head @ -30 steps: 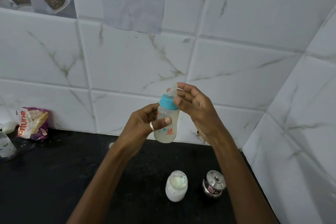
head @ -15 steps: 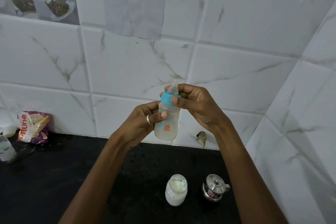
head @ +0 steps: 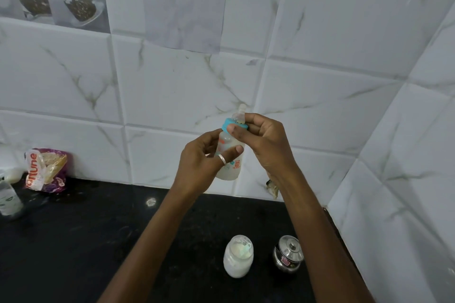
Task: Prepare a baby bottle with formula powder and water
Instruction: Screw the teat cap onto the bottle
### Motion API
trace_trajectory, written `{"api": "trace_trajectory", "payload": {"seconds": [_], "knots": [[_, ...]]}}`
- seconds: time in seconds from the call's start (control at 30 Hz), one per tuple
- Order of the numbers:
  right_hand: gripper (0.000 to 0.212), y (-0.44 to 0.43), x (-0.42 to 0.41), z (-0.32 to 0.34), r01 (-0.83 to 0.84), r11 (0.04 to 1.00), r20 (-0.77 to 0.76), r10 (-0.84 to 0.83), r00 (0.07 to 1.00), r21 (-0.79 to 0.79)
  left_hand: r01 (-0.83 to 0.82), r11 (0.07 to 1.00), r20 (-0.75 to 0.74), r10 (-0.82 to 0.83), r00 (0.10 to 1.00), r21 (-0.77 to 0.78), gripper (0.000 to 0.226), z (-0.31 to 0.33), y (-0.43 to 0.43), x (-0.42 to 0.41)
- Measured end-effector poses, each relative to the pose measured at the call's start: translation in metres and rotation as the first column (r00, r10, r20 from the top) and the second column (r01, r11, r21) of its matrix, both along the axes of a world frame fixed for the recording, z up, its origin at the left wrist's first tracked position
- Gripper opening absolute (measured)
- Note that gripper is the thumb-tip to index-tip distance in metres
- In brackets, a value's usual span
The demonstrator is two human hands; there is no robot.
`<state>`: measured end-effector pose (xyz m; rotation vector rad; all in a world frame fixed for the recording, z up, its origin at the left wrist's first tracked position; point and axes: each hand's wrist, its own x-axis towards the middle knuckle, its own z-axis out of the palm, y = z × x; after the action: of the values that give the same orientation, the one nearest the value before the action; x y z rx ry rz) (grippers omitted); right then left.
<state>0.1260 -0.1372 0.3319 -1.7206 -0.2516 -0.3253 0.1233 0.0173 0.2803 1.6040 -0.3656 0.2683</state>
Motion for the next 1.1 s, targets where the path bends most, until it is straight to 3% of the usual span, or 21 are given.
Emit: {"api": "trace_trajectory", "payload": {"seconds": [0.13, 0.23, 0.33, 0.43, 0.53, 0.9, 1.1], "knots": [[0.041, 0.009, -0.001, -0.008, 0.102, 0.995, 0.014, -0.102, 0.995, 0.022, -0.202, 0.977, 0.125, 0.192, 0.973, 0.065, 0.045, -0.003, -0.011, -0.009], [0.047, 0.015, -0.002, -0.013, 0.168, 0.986, 0.041, -0.167, 0.985, -0.017, -0.257, 0.963, 0.196, 0.239, 0.951, 0.074, 0.048, -0.003, -0.015, -0.014], [0.041, 0.010, -0.002, -0.010, 0.122, 0.991, 0.049, -0.120, 0.992, -0.051, -0.163, 0.985, 0.116, 0.155, 0.981, 0.062, 0.050, -0.001, -0.008, -0.010], [0.030, -0.003, -0.002, -0.002, -0.097, 0.994, 0.032, 0.099, 0.995, -0.058, 0.008, 0.999, 0.048, -0.010, 0.999, 0.038, 0.052, 0.003, -0.001, -0.006], [0.036, -0.011, -0.002, 0.004, -0.276, 0.959, 0.031, 0.279, 0.960, -0.065, 0.139, 0.989, 0.017, -0.138, 0.990, -0.059, 0.046, 0.006, 0.000, -0.008], [0.035, -0.019, -0.001, 0.012, -0.349, 0.926, 0.048, 0.359, 0.932, -0.146, 0.301, 0.944, -0.031, -0.307, 0.951, -0.134, 0.038, 0.004, 0.006, -0.007], [0.042, -0.022, 0.008, 0.015, -0.471, 0.880, 0.024, 0.473, 0.881, -0.071, 0.395, 0.889, -0.034, -0.413, 0.910, -0.232, 0.065, 0.004, 0.006, -0.002]]}}
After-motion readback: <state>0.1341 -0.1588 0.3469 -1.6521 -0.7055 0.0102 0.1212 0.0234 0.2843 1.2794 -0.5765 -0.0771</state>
